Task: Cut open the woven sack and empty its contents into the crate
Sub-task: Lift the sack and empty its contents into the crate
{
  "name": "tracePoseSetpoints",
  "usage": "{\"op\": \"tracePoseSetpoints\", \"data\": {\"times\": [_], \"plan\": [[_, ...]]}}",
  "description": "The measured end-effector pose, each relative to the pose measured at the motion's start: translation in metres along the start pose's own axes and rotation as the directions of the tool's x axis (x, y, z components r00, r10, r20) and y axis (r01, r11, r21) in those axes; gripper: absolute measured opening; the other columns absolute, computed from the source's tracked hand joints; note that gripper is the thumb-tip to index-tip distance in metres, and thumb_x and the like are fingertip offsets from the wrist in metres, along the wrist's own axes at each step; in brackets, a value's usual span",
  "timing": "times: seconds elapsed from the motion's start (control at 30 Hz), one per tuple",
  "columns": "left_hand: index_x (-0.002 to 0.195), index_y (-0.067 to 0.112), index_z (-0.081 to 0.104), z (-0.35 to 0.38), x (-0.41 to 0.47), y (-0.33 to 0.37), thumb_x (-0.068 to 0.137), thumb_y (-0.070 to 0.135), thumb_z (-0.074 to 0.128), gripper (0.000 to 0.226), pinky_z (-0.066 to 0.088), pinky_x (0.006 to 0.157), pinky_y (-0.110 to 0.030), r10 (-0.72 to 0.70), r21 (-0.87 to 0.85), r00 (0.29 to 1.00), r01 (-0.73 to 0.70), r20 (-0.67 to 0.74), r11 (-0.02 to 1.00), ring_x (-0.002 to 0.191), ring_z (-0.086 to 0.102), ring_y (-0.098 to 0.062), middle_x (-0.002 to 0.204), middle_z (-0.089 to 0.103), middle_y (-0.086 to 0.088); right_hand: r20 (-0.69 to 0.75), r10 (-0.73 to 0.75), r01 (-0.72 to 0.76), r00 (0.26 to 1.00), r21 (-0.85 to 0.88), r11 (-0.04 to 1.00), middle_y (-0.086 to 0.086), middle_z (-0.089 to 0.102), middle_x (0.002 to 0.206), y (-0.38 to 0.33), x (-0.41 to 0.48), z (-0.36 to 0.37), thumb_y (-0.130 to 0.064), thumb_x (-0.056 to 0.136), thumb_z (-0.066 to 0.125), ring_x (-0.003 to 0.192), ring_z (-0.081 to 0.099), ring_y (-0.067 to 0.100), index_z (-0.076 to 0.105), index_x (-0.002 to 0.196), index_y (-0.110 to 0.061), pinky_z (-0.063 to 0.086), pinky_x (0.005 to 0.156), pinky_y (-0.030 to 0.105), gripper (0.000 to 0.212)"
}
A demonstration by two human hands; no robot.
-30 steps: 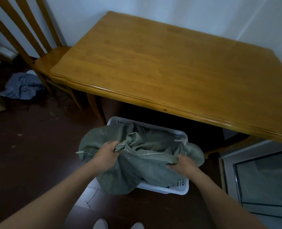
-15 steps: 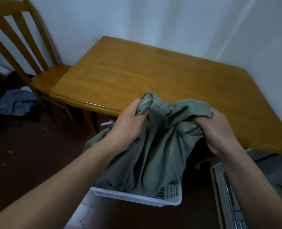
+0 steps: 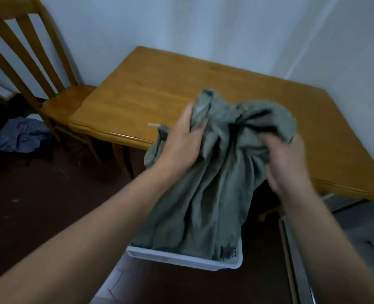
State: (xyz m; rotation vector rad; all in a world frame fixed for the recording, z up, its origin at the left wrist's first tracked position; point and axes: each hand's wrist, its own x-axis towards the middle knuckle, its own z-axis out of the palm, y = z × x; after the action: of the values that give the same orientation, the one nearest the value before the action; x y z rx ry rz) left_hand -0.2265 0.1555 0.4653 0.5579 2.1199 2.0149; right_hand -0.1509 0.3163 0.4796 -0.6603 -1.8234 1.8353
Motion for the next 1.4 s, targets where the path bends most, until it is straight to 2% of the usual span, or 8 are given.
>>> {"op": "tracePoseSetpoints", "data": {"times": [0.13, 0.33, 0.5, 0.73, 0.9, 1.13, 1.27, 1.4], "plan": [[0.115, 0.025, 0.051, -0.001, -0.026, -0.048, 0.1, 0.023, 0.041, 0.018, 0.047, 0.083, -0.035, -0.268, 0.266, 0.963, 0.26, -0.005, 0.928, 0.103, 0.059, -0.019, 0.107, 0.062, 0.003, 0.12, 0.302, -0.26, 0.946, -0.279, 0.925, 0.015, 0.069, 0.104, 0.041, -0.019, 0.002, 0.004, 0.087, 0.053, 0.092, 0.067, 0.031, 0.065, 0.108, -0.01, 0.053, 0.081, 0.041, 0.027], [0.133, 0.013, 0.043, 0.007, 0.011, 0.005, 0.097, 0.025, 0.046, 0.038, 0.044, 0.099, -0.031, 0.016, -0.193, 0.999, -0.022, -0.033, 0.981, 0.122, 0.053, -0.016, 0.13, 0.057, 0.001, 0.079, -0.075, 0.06, 0.994, 0.177, 0.982, 0.0, 0.074, 0.088, -0.018, -0.002, 0.004, 0.005, 0.084, 0.059, 0.086, 0.07, 0.02, 0.068, 0.091, -0.014, 0.058, 0.075, 0.032, 0.022], [0.113, 0.025, 0.051, -0.008, -0.024, -0.067, 0.099, 0.022, 0.041, 0.017, 0.043, 0.085, -0.032, -0.305, 0.268, 0.951, 0.309, -0.058, 0.912, 0.111, 0.057, -0.026, 0.109, 0.062, -0.001, 0.144, 0.331, -0.234, 0.932, -0.458, 0.858, 0.01, 0.068, 0.103, 0.06, -0.016, -0.003, 0.002, 0.083, 0.058, 0.094, 0.066, 0.028, 0.06, 0.114, -0.011, 0.057, 0.081, 0.04, 0.034], [0.112, 0.03, 0.051, -0.006, 0.013, 0.01, 0.098, 0.02, 0.046, 0.018, 0.047, 0.096, -0.022, 0.124, -0.207, 0.973, -0.164, -0.195, 0.965, 0.106, 0.058, -0.001, 0.111, 0.062, 0.01, 0.027, -0.148, 0.128, 0.989, 0.359, 0.924, 0.003, 0.072, 0.091, -0.026, 0.0, 0.004, 0.019, 0.081, 0.049, 0.087, 0.069, 0.02, 0.059, 0.108, -0.003, 0.057, 0.08, 0.036, 0.036], [0.107, 0.023, 0.054, -0.013, -0.023, -0.104, 0.096, 0.027, 0.043, 0.016, 0.045, 0.098, -0.041, -0.444, 0.237, 0.895, 0.442, -0.048, 0.865, 0.113, 0.056, -0.028, 0.113, 0.062, -0.005, 0.213, 0.457, -0.303, 0.864, -0.504, 0.809, 0.01, 0.065, 0.109, 0.076, -0.025, -0.005, 0.004, 0.089, 0.051, 0.101, 0.063, 0.03, 0.056, 0.115, -0.016, 0.054, 0.087, 0.046, 0.034], [0.11, 0.034, 0.056, -0.006, 0.01, -0.006, 0.097, 0.026, 0.048, 0.017, 0.047, 0.099, -0.032, -0.096, -0.344, 0.987, 0.047, -0.128, 0.938, 0.114, 0.058, -0.01, 0.119, 0.063, 0.007, 0.327, 0.002, -0.182, 0.945, 0.521, 0.834, 0.011, 0.071, 0.1, -0.001, 0.007, 0.0, 0.016, 0.08, 0.041, 0.096, 0.065, 0.028, 0.066, 0.105, -0.007, 0.054, 0.087, 0.04, 0.043], [0.115, 0.022, 0.06, -0.004, -0.02, -0.055, 0.098, 0.02, 0.045, 0.023, 0.05, 0.095, -0.037, -0.409, -0.369, 0.885, 0.312, -0.222, 0.876, 0.11, 0.061, -0.02, 0.115, 0.066, -0.001, 0.247, 0.285, -0.294, 0.926, -0.004, 0.956, 0.009, 0.065, 0.115, 0.074, -0.013, -0.002, 0.015, 0.08, 0.058, 0.112, 0.061, 0.032, 0.043, 0.134, -0.01, 0.056, 0.084, 0.035, 0.062], [0.09, 0.011, 0.061, 0.002, -0.016, -0.048, 0.099, 0.018, 0.041, 0.023, 0.053, 0.045, -0.026, -0.73, -0.707, 0.682, 0.538, 0.044, 0.459, 0.058, 0.067, -0.02, 0.072, 0.069, -0.008, 0.496, 0.333, -0.203, 0.802, -0.297, 0.933, -0.009, 0.059, 0.124, 0.108, -0.041, 0.008, -0.002, 0.071, 0.079, 0.115, 0.058, 0.007, 0.046, 0.128, -0.024, 0.048, 0.096, 0.023, 0.069]]}}
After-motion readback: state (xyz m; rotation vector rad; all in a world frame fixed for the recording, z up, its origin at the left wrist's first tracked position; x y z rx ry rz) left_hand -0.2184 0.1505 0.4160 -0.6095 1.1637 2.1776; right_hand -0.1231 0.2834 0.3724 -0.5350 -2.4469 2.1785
